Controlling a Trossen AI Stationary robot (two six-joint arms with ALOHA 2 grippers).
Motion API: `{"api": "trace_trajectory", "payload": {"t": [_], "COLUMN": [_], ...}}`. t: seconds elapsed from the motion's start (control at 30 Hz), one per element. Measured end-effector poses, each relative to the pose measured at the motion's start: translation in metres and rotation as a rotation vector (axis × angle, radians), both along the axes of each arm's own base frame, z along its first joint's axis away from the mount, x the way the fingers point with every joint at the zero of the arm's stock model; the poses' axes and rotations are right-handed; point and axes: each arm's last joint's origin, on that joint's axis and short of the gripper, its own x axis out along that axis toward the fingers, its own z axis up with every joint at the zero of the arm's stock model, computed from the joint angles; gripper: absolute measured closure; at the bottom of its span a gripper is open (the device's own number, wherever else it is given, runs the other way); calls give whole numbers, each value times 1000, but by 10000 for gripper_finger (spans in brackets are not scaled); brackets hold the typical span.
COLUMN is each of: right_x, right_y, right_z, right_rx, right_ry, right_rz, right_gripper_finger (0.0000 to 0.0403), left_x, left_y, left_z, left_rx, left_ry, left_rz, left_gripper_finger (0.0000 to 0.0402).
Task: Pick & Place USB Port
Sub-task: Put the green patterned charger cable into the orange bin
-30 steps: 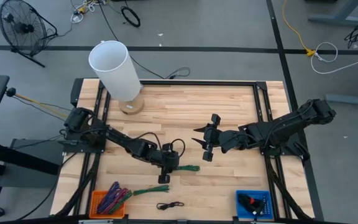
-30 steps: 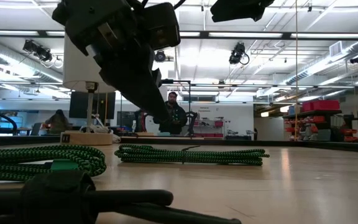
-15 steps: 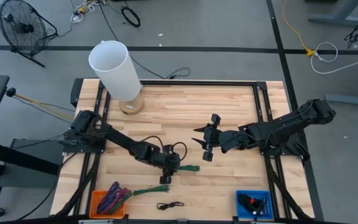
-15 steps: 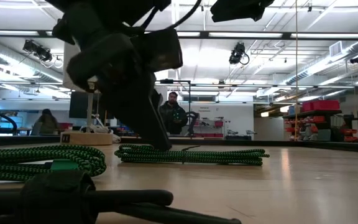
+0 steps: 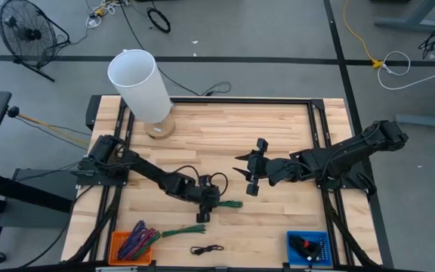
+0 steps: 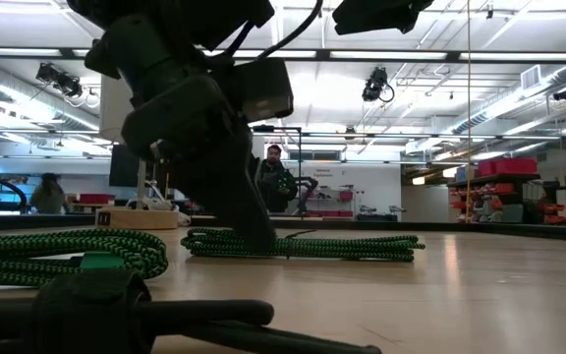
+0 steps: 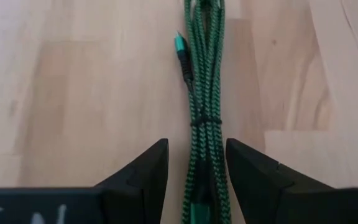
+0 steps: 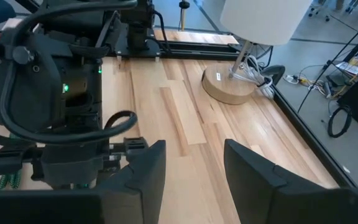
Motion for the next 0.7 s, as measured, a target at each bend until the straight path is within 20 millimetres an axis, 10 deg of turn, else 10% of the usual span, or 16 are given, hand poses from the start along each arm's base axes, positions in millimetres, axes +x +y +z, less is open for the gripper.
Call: {"api": "trace_trajectory", "payload": {"t": [0.33,0.7], "right_x": [0,0], "right_y": [0,0], "right_z": [0,0], "right_rx": [0,0], "right_ry": [1,1], "right_rz": [0,1], "right_gripper_finger": [239,239], "left_x": [1,1], "left_y": [0,0], "left_z": [-4,-7], "left_rx": [-7,-28], "left_ry": [8,21], "left_rz": [26,42], "left_gripper_finger": [242,363]}}
